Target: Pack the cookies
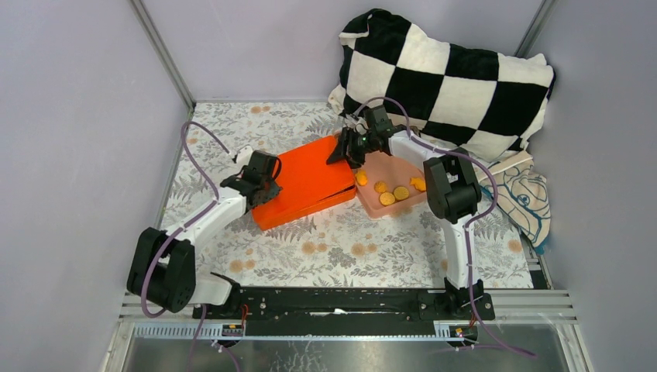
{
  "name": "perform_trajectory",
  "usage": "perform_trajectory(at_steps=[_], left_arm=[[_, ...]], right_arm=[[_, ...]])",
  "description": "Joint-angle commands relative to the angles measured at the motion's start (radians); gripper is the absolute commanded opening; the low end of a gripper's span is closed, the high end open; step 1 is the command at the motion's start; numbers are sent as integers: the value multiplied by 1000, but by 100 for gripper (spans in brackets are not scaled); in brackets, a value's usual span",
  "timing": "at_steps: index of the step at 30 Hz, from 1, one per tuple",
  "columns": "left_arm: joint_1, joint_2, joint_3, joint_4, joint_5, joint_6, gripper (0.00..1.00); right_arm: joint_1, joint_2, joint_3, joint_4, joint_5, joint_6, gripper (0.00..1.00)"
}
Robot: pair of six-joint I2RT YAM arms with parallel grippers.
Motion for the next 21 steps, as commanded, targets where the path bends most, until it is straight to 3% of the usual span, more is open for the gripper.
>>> perform_trajectory(at_steps=[1, 6, 15, 18, 21], left_arm=[[-29, 41, -22, 57, 46, -25, 0], [-41, 58, -18, 68, 49, -25, 0], [-50, 103, -2, 78, 59, -21, 0], [-51, 117, 4, 89, 67, -13, 0], [-53, 126, 24, 93, 66, -10, 0]], right_arm=[[-51, 9, 25, -149, 365, -155, 59], [-55, -54, -25, -109, 435, -146, 79], [-56, -188, -68, -151, 659, -186, 85], [-56, -227, -83, -168, 735, -206, 82], [-56, -212, -68, -190, 744, -236, 57]])
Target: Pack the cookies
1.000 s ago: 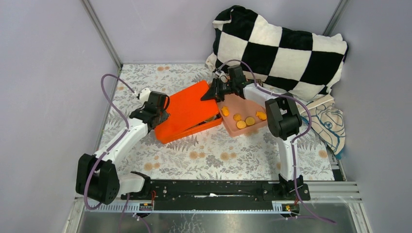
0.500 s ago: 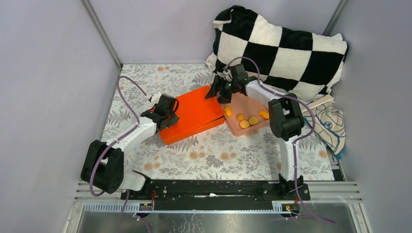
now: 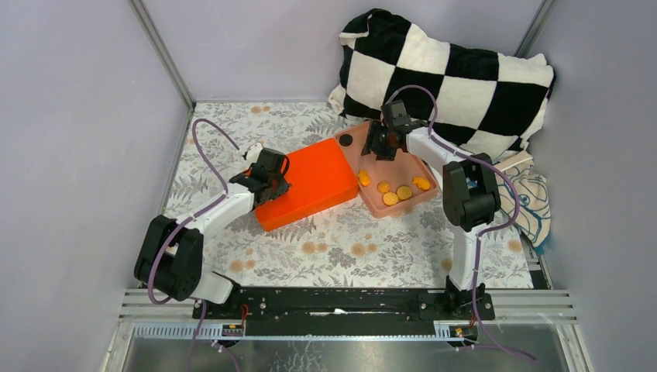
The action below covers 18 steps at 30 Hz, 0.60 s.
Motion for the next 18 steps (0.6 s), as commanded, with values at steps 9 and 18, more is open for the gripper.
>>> perform_trajectory(at_steps=[9, 18], left_arm=[[-1, -267, 106, -313, -249, -94, 0], [24, -385, -52, -582, -325, -290, 0]], right_arm=[[11, 14, 68, -59, 33, -93, 1], [51, 51, 121, -74, -28, -119, 0]])
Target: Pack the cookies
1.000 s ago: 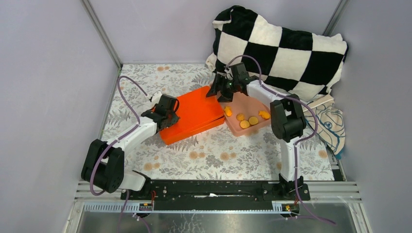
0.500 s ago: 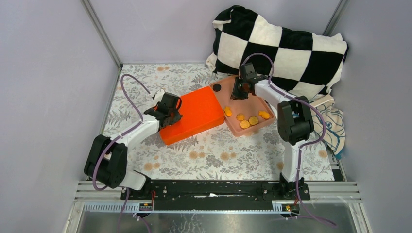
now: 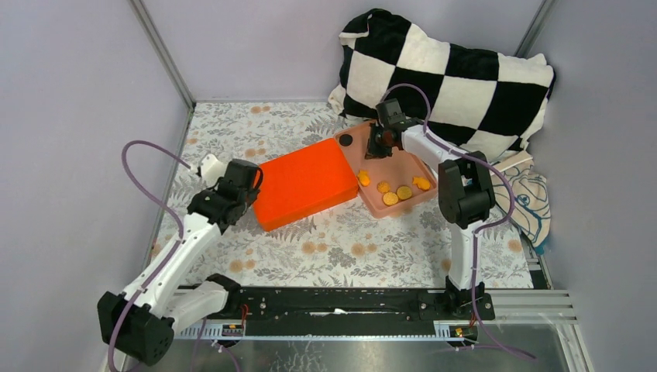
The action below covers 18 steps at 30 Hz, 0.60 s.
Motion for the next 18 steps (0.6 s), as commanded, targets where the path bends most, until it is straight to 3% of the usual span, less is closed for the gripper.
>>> perform_trajectory(at_steps=[1, 11, 18], left_arm=[[21, 51, -116, -161, -57, -110, 0], [36, 286, -174, 6, -98, -61, 0], [38, 351, -201, 226, -66, 28, 0]], right_arm=[[46, 23, 71, -27, -43, -38, 0], [120, 52, 103, -76, -69, -68, 0], [154, 76, 89, -79, -231, -62, 0]])
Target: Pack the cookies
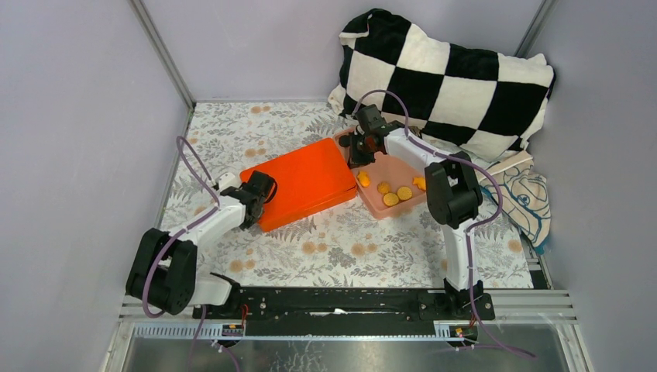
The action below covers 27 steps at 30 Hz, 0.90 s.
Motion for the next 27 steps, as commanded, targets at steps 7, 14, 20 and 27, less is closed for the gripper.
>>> perform_trajectory(at_steps=[7, 14, 20, 27], left_arm=[[6, 29, 33, 181, -35, 75, 0], [6, -51, 30, 149, -16, 91, 0], [8, -52, 41, 152, -7, 100, 0], [8, -9, 73, 120, -12, 94, 0]], right_arm=[[61, -29, -13, -6, -117, 41, 0], [61, -102, 78, -134, 233, 46, 0], [61, -126, 59, -152, 179, 52, 0], [60, -179, 31, -149, 434, 75, 0]])
